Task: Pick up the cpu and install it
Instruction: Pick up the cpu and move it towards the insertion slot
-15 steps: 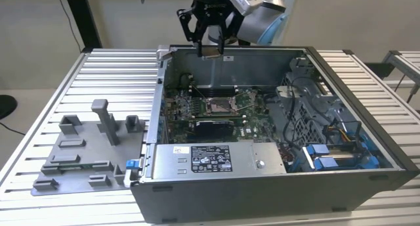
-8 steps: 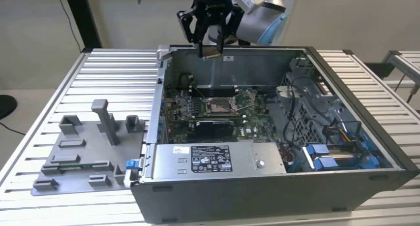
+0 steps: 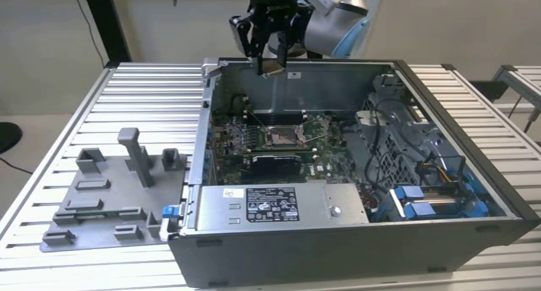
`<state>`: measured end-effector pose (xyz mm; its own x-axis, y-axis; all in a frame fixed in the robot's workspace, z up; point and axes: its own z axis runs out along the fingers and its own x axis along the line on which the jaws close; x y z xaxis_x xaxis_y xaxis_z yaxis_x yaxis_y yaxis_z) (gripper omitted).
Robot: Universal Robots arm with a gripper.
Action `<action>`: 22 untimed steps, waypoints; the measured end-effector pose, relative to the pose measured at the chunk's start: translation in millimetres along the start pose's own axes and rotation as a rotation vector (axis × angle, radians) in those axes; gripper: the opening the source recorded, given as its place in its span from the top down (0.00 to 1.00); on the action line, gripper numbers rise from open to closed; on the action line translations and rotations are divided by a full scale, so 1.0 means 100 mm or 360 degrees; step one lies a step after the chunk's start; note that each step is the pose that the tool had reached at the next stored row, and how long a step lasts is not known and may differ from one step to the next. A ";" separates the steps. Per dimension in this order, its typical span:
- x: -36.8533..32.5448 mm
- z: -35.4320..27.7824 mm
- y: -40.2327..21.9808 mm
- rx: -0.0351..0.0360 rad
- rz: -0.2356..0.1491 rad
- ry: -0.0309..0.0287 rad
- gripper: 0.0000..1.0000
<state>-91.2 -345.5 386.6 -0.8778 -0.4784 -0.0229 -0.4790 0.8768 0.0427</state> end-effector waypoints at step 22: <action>0.000 0.000 0.000 0.0011 -0.0636 -0.00115 1.00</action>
<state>-91.2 -345.5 386.6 -0.6222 -0.7817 -0.0434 -0.7828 0.6219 0.0225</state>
